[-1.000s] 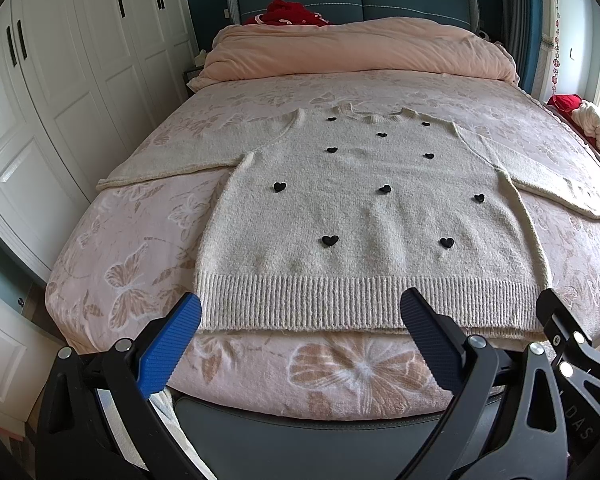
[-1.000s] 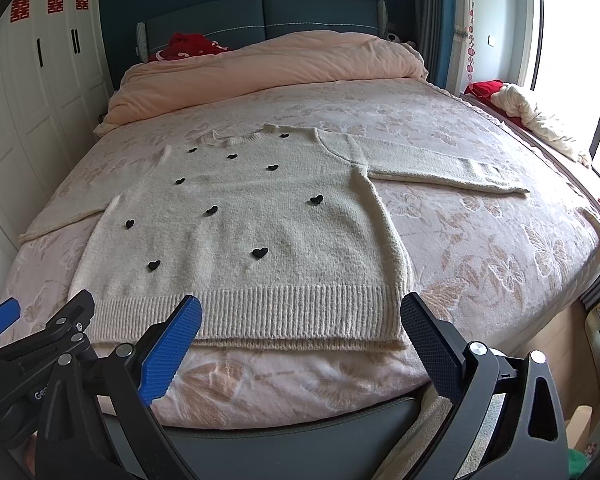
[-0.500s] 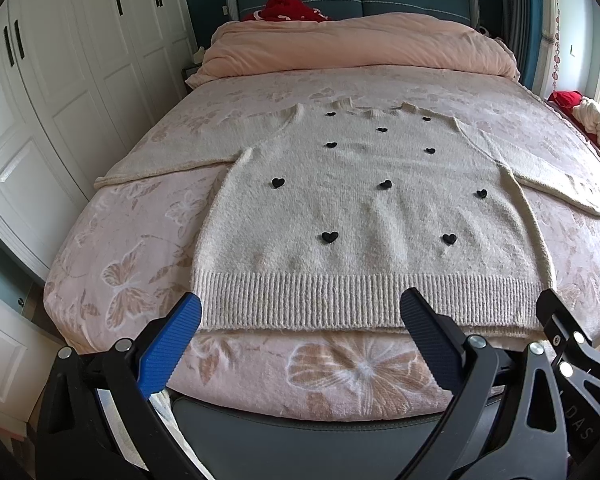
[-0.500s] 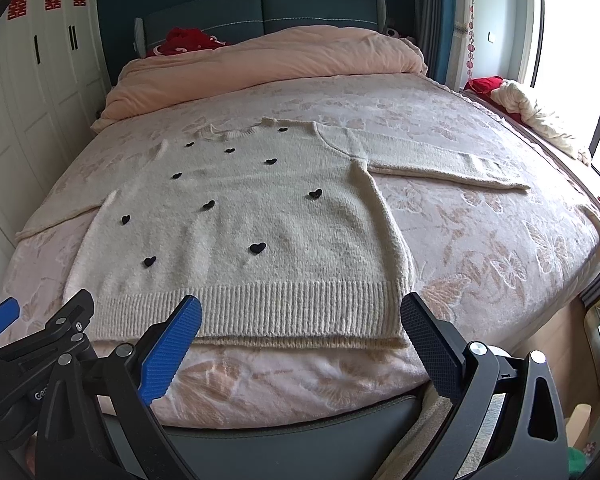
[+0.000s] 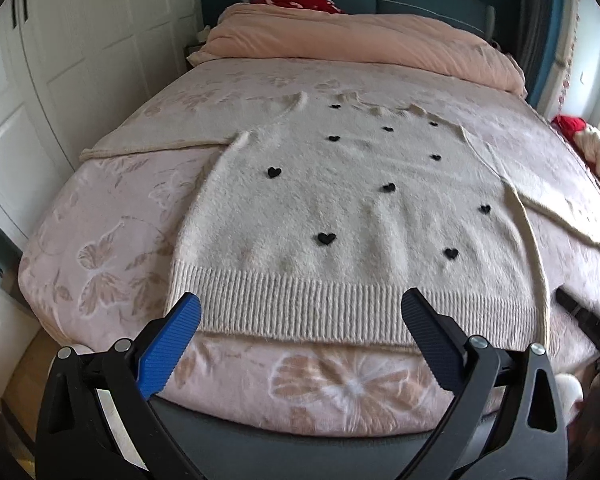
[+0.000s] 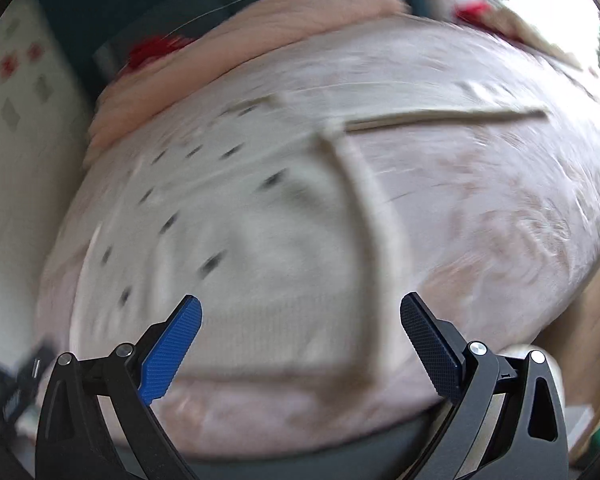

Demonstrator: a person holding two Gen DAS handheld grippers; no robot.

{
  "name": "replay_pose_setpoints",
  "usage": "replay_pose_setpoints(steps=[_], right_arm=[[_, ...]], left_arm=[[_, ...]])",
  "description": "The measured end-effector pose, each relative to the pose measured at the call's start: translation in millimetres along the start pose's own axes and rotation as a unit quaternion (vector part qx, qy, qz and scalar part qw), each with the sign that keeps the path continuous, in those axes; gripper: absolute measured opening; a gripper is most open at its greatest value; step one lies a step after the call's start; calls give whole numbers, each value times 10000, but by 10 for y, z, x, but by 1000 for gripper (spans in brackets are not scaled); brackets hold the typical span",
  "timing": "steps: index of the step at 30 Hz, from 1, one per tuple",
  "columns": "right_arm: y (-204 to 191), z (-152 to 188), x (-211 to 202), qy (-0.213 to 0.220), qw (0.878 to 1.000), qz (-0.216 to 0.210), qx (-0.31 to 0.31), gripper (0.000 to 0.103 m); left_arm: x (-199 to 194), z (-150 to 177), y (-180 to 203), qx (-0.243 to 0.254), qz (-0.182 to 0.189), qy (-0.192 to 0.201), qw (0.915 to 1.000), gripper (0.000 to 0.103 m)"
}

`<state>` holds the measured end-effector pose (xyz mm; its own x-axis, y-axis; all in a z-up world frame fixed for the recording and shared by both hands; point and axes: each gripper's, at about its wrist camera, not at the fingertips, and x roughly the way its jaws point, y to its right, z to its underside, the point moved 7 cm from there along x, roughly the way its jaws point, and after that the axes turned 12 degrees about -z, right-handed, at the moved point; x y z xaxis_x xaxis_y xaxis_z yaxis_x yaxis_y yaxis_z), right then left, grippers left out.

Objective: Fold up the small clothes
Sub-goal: 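Grasp the sweater sleeve cuff with the right gripper and lift it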

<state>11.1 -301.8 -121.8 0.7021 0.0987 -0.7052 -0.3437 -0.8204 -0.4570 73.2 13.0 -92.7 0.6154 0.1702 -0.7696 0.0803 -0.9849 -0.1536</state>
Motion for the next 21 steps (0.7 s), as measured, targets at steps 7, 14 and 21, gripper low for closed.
replay_pose_setpoints(steps=[7, 14, 21], right_arm=[[1678, -1378, 200, 482, 9913, 931, 789, 98], [2772, -2162, 681, 549, 9768, 1040, 1789, 97], [3104, -2479, 949, 757, 9663, 1048, 2227, 13]], left_arm=[[361, 28, 62, -166, 212, -452, 9986, 98], [615, 46, 287, 35, 353, -663, 9972, 98], [901, 34, 306, 73, 289, -893, 9956, 98]])
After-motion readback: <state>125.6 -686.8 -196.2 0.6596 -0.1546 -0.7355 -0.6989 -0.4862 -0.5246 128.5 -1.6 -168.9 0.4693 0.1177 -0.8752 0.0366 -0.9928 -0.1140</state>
